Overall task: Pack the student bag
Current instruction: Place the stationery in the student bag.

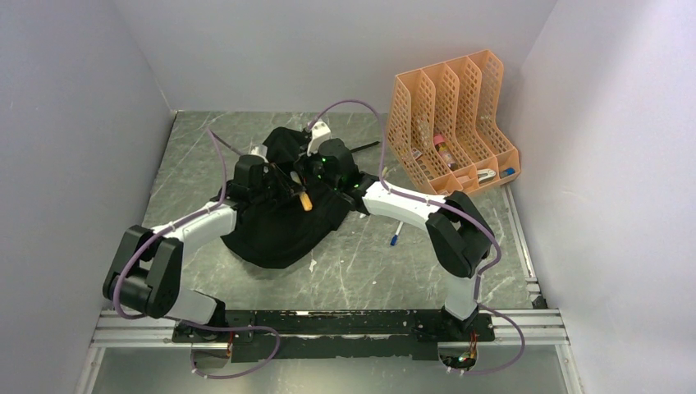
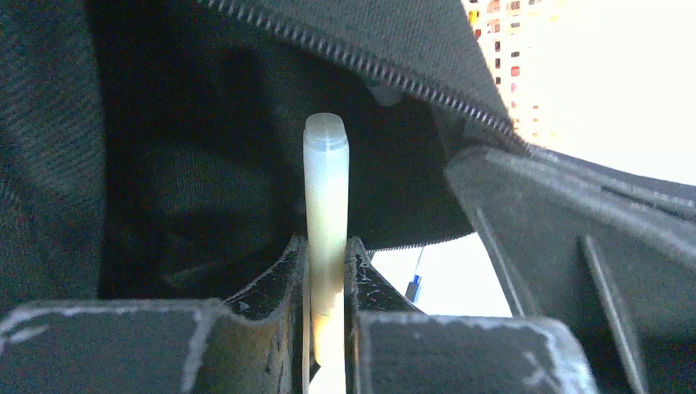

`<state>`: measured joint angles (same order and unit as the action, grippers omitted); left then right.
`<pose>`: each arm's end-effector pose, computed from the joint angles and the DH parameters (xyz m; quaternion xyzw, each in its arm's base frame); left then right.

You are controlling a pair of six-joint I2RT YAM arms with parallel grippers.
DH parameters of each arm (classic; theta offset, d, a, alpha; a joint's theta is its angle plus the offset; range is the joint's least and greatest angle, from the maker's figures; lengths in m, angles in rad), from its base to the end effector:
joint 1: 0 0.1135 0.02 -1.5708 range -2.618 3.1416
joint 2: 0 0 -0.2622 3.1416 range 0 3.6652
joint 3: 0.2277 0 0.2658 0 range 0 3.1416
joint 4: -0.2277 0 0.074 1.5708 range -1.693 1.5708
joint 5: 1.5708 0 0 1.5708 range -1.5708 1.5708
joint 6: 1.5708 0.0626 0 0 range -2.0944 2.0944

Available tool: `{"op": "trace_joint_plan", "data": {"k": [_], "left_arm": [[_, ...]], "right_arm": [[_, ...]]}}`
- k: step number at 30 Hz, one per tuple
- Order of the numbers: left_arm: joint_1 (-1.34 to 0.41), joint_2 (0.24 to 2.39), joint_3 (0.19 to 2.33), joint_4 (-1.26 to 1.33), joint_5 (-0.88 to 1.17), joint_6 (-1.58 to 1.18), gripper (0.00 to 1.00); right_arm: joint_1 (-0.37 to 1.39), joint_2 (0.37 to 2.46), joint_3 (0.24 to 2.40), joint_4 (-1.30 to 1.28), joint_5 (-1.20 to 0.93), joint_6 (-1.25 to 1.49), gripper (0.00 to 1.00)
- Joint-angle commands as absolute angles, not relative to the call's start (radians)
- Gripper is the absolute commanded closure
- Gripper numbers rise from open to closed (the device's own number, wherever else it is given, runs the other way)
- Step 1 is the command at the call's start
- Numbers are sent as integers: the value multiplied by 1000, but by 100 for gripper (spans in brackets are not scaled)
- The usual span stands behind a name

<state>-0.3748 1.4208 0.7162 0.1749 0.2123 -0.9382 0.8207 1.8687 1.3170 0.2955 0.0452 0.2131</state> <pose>0.3056 -0.1344 0.1824 -0.1892 0.8433 -0.3747 0.3357 0.3300 0.3500 0.2449 -0.2236 0.7593 0.2863 0.5399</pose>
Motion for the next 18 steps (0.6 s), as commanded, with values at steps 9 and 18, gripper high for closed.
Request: {"op": "trace_joint_plan", "data": {"k": [9, 18], "left_arm": [[-293, 1551, 882, 153, 226, -878, 95], [-231, 1589, 915, 186, 216, -899, 95]], "right_arm": [[818, 1795, 1312, 360, 15, 221, 100], [818, 1790, 1304, 359, 3, 233, 100]]}}
